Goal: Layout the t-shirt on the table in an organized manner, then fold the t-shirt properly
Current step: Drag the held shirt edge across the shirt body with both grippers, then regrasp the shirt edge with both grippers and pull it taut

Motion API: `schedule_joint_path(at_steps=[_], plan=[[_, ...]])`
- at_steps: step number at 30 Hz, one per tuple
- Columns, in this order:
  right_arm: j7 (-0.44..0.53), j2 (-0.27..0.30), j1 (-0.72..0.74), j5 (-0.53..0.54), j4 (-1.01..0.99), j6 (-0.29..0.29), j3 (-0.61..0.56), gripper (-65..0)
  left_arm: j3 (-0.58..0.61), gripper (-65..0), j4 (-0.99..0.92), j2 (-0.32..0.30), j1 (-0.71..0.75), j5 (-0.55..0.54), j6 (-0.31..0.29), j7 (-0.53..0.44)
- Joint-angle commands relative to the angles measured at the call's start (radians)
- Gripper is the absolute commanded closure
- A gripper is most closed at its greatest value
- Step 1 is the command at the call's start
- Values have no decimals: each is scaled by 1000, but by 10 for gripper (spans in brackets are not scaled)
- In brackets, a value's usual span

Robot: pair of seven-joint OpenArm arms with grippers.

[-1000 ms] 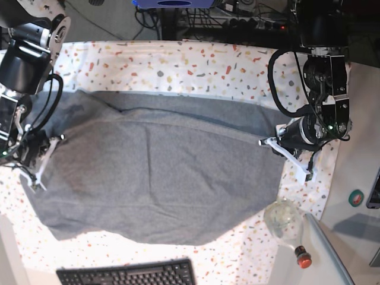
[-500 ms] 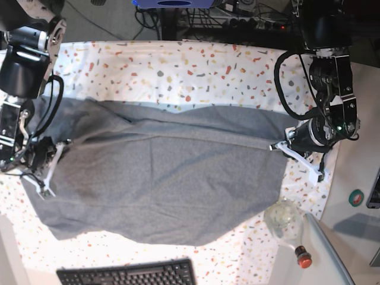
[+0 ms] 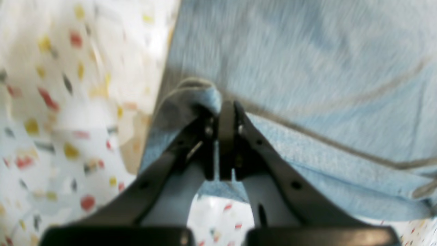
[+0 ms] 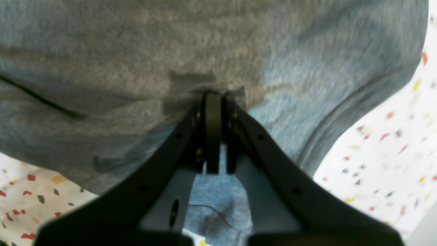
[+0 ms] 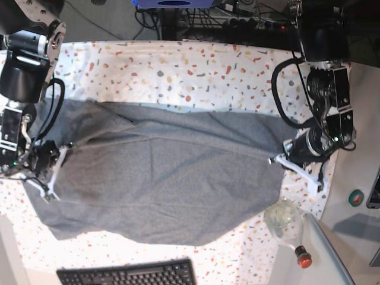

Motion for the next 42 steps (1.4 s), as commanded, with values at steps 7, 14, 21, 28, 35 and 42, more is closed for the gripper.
schedule_joint_path(at_steps=[7,14,21,28,35,42], plan=[[22,8,63,12,-46,1,-12,0,72,0,-98,-4,-73,-9,-1,-18],[49,8,63,12,-52,1,-12,0,69,0,-129,-7,-111,-9,-1,-21],[49,5,42,15,-4,-3,63,-293,60,-323,-125,-8,-136,-11,-1,-21],[19,-55,-119,16,344,0,264,-341,-100,-569,40,15,-24,-21,-8,-64],[-60,-191,-265,71,580,1,551,-345,-275,-569,185,148,281,-21,-44,-180],[-141,-202,-415,415,537,1,698,-347,-385,-569,83,230,321,-21,-123,-259]])
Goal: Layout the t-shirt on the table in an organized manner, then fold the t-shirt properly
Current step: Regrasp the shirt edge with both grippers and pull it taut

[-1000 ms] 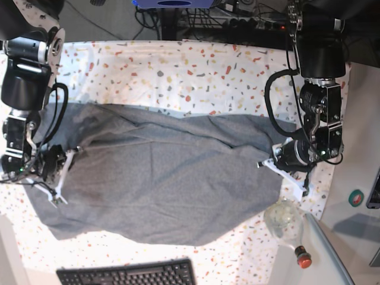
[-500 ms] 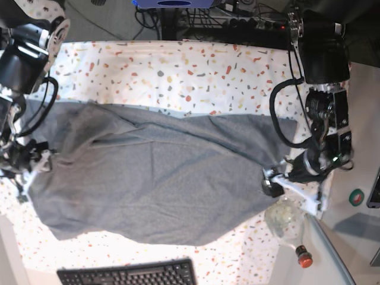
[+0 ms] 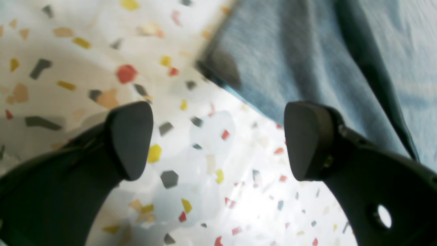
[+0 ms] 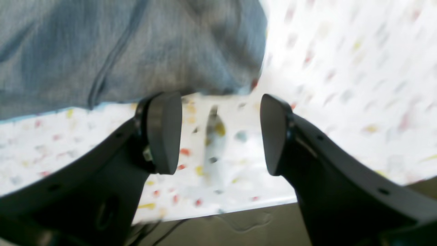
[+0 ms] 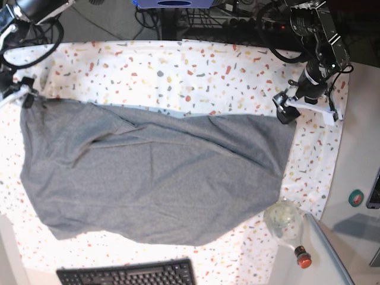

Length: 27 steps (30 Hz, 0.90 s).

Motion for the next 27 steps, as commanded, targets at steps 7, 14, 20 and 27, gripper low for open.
schedule_joint_path(at_steps=[7,14,20,27], plan=[[13,23,-5,62,-108,5,26,-347,-66,-569,-100,15,-100,-15,-9,-18],[14,22,18,65,-112,5,137,-342,-63,-568,-232,12,-205,-10,-9,-18],[14,25,45,65,-159,5,190,-345,-63,-383,-309,0,-232,-6,-10,-18],[143,62,28,34,-185,-9,35,-344,-63,0,-312,-20,-225,-6,-47,-18]])
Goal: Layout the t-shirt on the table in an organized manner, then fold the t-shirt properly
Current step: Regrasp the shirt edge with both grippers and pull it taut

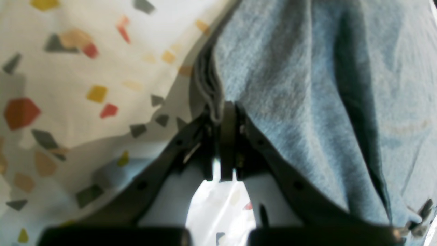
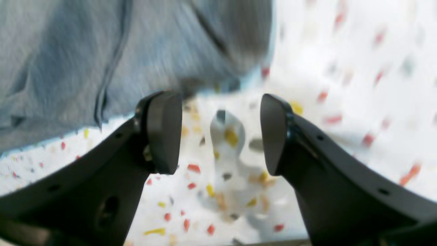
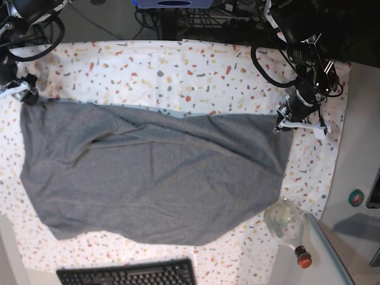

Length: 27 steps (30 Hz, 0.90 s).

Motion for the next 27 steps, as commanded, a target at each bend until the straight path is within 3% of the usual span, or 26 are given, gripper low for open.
schedule_joint_path(at_steps=[1,4,11,18,21,25,27], plan=[[30,44,3,-25,16,-23,-46,-347,1,0,9,-16,-6,2,-6,5],[58,105,7,-79,-39,-46,-158,-347,1,0,15,-18,-4,3,-7,5],[71,177,29,-88,-115,-49,-232,-347,2,0,17,-36,-4,3,-7,5],[71,183,35,-88,-119,-48,-290,-332,2,0,17,-36,-4,3,-7,5],[71,183,37,-88,-119,-48,-290,-231,2,0,17,-36,-4,3,-7,5],[71,183,38,-88,-119,-48,-292,0,1,0,17,-38,-4,3,-7,5],[70,183,40,-88,-119,-52,-292,0,1,0,17,-52,-6,3,-7,5]])
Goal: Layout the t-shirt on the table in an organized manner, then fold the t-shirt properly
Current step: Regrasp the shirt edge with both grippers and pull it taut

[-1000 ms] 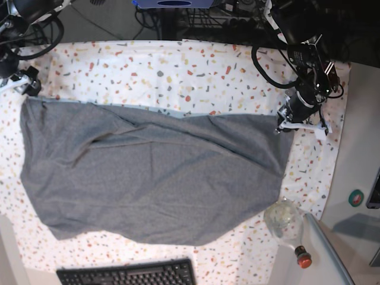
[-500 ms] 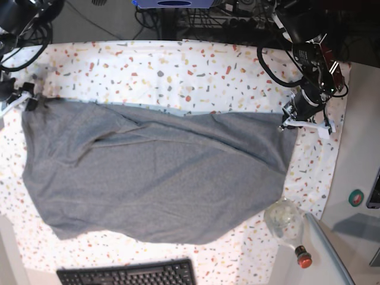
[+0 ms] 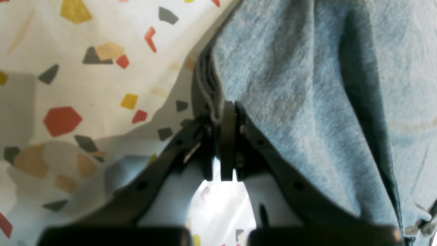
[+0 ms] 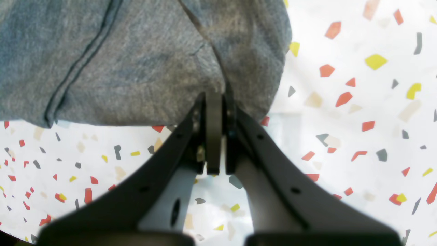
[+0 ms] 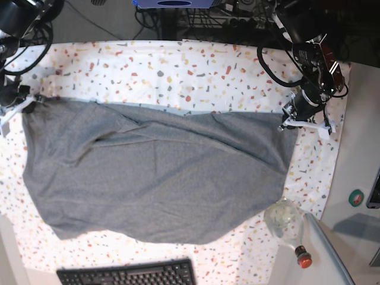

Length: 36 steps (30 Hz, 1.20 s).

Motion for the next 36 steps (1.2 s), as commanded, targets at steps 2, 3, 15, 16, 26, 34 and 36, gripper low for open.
schedule_joint_path(at_steps=[2,3,15,16,26,34,36], plan=[[15,25,16,10,14,0,1,0,-1,0,15,-21,-11,-4,-1,-12],[15,31,22,10,12,0,-1,0,-1,0,15,-27,-11,-4,-1,-12],[15,80,62,8,-67,0,-13,0,-1,0,15,-33,-14,-4,-1,-12],[15,89,62,8,-74,0,-13,0,-1,0,15,-34,-14,-4,-1,-12],[-119,97,70,14,-8,1,-3,0,0,0,16,-44,-9,-4,-1,-11],[-174,-113,21,10,333,0,246,-407,0,0,16,-42,-9,-4,-1,-11],[-246,-152,7,18,358,3,287,-402,0,0,16,-42,-9,-4,-1,-11]])
